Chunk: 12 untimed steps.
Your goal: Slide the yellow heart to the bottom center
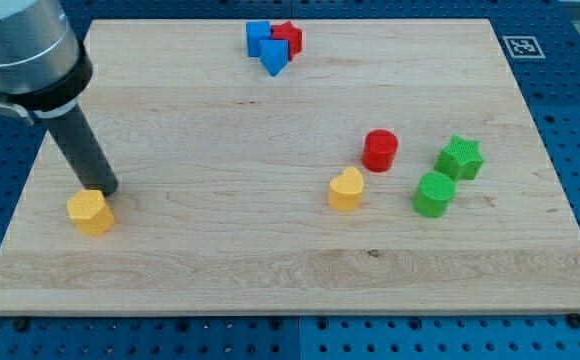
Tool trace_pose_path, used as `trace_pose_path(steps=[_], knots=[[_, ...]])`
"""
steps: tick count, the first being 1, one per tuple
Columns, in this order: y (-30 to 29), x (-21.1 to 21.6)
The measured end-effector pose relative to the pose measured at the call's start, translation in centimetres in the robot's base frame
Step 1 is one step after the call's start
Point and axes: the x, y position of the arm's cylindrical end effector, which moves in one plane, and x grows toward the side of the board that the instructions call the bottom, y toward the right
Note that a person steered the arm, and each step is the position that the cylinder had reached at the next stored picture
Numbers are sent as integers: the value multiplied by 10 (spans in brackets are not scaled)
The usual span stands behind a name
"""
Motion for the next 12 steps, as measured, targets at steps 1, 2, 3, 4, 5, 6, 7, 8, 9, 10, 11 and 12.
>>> trace_pose_path(steps=[1, 2, 3, 4, 5, 6, 7, 8, 9, 10, 11, 12], knots=[[-5, 11], [-5, 28], [-5, 46], [11, 39], [69, 11], [127, -16], [191, -34], [233, -34], [245, -26], [275, -26], [301, -14], [298, 12]])
